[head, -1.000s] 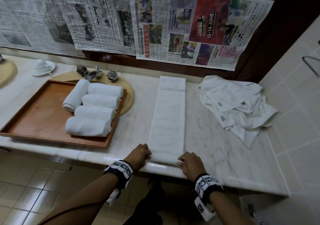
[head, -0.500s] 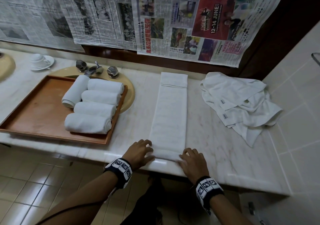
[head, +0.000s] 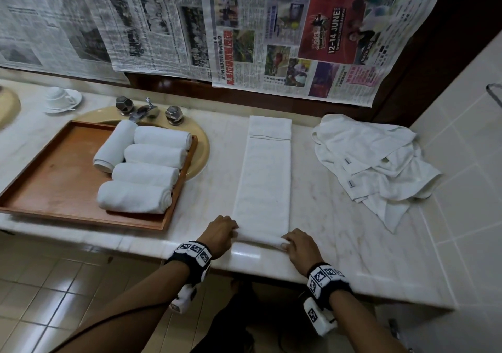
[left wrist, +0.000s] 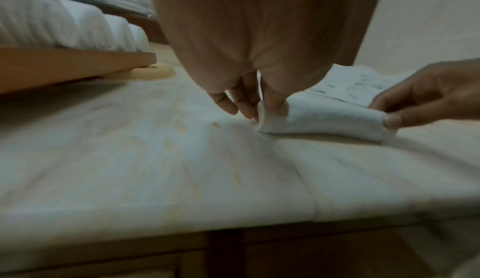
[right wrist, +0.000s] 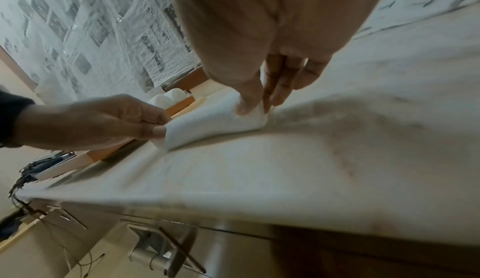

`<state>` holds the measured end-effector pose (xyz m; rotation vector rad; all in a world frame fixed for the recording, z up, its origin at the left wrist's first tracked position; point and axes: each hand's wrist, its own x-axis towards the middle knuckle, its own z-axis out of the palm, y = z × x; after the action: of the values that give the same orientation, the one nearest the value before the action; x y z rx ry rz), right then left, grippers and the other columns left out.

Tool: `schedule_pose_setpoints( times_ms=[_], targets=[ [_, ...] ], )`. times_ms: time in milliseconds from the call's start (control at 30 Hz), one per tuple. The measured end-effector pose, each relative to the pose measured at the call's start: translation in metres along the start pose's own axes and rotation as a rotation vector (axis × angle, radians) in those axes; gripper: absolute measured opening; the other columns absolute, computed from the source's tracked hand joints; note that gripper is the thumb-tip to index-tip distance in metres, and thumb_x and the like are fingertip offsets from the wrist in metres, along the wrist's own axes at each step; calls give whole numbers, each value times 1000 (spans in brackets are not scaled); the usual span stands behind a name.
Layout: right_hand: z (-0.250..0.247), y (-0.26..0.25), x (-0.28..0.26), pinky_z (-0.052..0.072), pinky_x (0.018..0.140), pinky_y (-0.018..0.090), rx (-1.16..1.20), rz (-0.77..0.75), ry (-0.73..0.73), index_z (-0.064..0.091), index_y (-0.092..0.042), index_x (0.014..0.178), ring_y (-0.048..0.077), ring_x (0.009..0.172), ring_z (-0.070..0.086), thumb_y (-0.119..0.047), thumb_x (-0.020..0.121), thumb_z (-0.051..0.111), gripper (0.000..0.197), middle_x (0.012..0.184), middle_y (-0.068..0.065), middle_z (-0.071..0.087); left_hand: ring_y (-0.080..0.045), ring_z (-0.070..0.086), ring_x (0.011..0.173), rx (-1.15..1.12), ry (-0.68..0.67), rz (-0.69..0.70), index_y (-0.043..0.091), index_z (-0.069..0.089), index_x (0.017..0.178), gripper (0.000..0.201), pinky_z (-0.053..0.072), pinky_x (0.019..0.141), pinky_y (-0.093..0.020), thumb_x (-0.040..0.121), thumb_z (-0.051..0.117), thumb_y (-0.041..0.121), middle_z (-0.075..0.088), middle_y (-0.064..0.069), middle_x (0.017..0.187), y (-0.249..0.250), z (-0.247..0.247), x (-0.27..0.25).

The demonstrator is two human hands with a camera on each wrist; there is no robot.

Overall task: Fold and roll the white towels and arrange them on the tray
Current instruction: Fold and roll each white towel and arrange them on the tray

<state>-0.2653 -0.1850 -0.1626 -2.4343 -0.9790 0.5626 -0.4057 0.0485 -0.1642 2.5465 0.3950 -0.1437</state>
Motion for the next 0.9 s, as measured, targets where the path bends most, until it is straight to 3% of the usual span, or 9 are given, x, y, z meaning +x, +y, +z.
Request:
schedule_pose_setpoints(
  times_ms=[133, 267, 367, 433, 533, 600, 667, 800, 900],
  targets=[
    [-7, -4, 4, 39, 60, 11, 58, 84, 47, 53, -22, 99, -1, 72, 55, -7, 88, 63, 21, 86, -10, 58, -24, 58, 81, -169, 76, -114, 18, 50, 106, 20, 41, 67, -30, 89, 59, 11, 68, -3, 88, 1, 3, 4],
    [-3, -7, 4, 44, 75, 33, -123, 82, 90, 53, -27, 91, 17, 77, 59, -16, 88, 62, 15, 81, -9, 57, -19, 54, 68, -167, 135, -135, 21, 46, 98, 21, 38, 60, -29, 88, 60, 9, 63, 1, 73, 6, 2, 2],
    [3, -6, 3, 40, 63, 34, -209, 36, 159, 57, -24, 82, 21, 73, 58, -5, 76, 68, 23, 75, -7, 56, -27, 62, 75, -102, 154, -107, 17, 57, 89, 18, 46, 64, -35, 83, 58, 1, 65, -2, 82, 5, 4, 0],
    [8, -5, 0, 36, 55, 31, -286, -26, 168, 57, -23, 76, 22, 71, 56, 4, 65, 70, 31, 79, -6, 57, -33, 63, 77, -16, 152, -60, 15, 63, 85, 18, 46, 64, -32, 80, 57, -1, 66, -4, 100, 2, 7, -1],
    [13, -4, -6, 39, 55, 34, -355, -81, 204, 60, -22, 82, 24, 77, 56, -4, 72, 61, 21, 93, -1, 56, -30, 62, 81, 38, 167, 27, 15, 68, 90, 6, 50, 68, -31, 88, 64, 14, 59, -6, 124, -1, 14, -7],
    [13, -1, -12, 44, 59, 35, -385, -119, 211, 65, -21, 95, 25, 82, 58, -26, 82, 60, 14, 101, 1, 60, -23, 58, 87, 63, 172, 60, 18, 71, 97, 21, 50, 69, -32, 81, 76, 31, 57, -3, 121, -3, 16, -10],
    [13, 1, -15, 49, 61, 37, -378, -117, 181, 68, -20, 103, 25, 85, 60, -39, 72, 77, 37, 105, 2, 62, -24, 57, 86, 116, 173, 55, 20, 72, 96, 30, 48, 65, -34, 71, 84, 32, 58, -2, 114, -3, 12, -6],
    [10, 5, 1, 46, 60, 36, -291, -92, 163, 68, -21, 91, 23, 85, 58, -25, 58, 90, 40, 102, 0, 58, -27, 58, 84, 199, 148, 70, 15, 72, 90, 26, 48, 63, -35, 68, 85, 21, 58, -3, 102, 7, 3, 7],
    [10, 10, 12, 46, 62, 36, -234, -110, 122, 67, -21, 90, 24, 87, 55, -15, 69, 83, 27, 101, -1, 55, -29, 53, 90, 183, 139, 90, 11, 69, 95, 17, 47, 69, -38, 81, 69, 20, 56, -5, 104, 5, 1, 9]
  ],
)
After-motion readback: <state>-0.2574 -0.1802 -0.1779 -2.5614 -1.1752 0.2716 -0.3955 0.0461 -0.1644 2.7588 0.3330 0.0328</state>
